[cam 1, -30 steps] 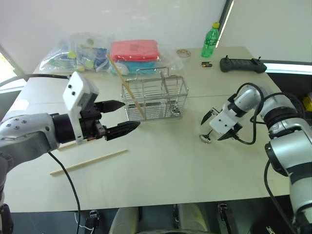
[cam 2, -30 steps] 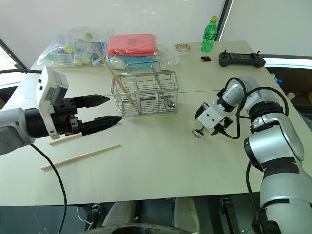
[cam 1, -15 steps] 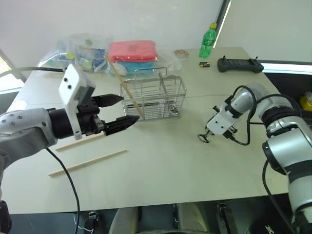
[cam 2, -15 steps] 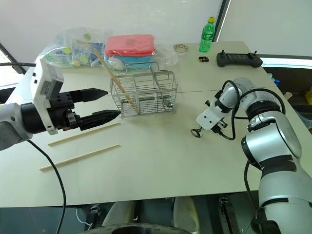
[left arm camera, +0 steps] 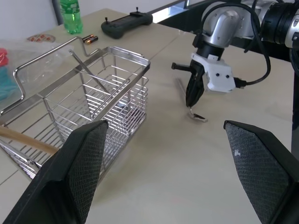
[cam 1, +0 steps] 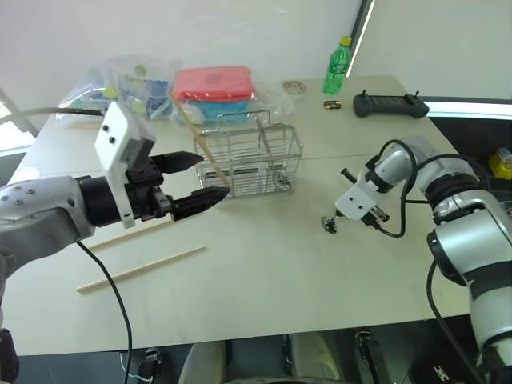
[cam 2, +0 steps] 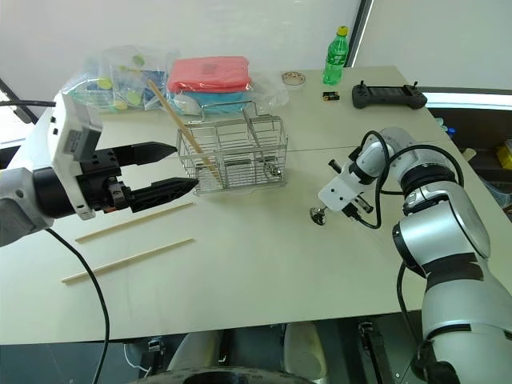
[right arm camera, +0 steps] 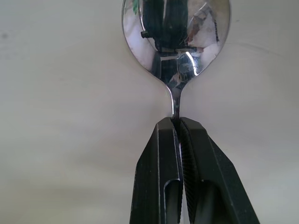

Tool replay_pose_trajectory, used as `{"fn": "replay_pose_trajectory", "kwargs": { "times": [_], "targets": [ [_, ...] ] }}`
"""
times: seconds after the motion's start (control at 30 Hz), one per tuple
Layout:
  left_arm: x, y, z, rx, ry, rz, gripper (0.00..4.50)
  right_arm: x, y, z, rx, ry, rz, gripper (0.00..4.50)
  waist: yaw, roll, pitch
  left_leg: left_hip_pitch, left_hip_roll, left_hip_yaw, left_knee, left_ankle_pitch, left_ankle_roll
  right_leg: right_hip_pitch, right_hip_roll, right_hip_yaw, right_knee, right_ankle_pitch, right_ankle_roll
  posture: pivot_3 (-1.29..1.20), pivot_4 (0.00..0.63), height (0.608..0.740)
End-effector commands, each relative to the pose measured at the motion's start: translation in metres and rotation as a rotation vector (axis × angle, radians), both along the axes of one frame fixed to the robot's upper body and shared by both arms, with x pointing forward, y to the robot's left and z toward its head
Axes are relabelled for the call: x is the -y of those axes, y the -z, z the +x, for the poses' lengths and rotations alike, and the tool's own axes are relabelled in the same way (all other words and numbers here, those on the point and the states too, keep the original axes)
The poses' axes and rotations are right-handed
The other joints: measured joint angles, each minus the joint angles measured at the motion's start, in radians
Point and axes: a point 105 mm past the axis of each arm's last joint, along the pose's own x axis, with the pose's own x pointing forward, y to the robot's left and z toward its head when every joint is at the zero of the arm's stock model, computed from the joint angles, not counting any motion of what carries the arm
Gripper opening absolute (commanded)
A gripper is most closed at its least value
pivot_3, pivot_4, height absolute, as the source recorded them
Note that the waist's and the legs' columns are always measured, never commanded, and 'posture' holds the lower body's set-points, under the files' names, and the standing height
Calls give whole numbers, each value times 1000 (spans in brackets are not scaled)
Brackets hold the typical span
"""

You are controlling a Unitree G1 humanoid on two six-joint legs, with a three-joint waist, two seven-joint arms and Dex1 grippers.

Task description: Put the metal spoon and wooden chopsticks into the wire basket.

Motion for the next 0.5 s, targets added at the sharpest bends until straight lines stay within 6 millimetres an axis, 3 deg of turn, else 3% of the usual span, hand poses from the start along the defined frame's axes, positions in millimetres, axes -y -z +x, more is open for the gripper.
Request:
{"fn": "replay_pose_trajectory", "kwargs": {
  "times": [0.03, 0.23, 0.4, 0.5],
  "targets": [
    [-4, -6, -2, 36, -4, 17, 4205, -10, -60, 8, 65, 48, 248, 62, 0, 0, 1, 0, 0, 0, 0, 0, 0, 0, 0, 0, 0, 0, 0, 0, 150, 692],
    [-9, -8, 2, 52, -23, 24, 4205, -22, -125, -11, 5, 89, 598, 62, 8, 2, 2, -1, 0, -1, 0, 0, 0, 0, 0, 0, 0, 0, 0, 0, 150, 692],
    [-9, -13, 11, 76, -15, 16, 4205, -56, -197, -24, -128, 75, 993, 62, 1, 2, 1, -1, 1, 0, 0, 0, 1, -1, 0, 0, 0, -2, -3, 0, 150, 692],
    [-8, -15, 14, 85, -5, 10, 4205, -81, -228, -15, -140, 121, 1232, 62, -2, 3, 1, 0, 1, 1, 0, 0, 1, -2, 1, 0, 1, -1, -3, 0, 150, 692]
  ]
}}
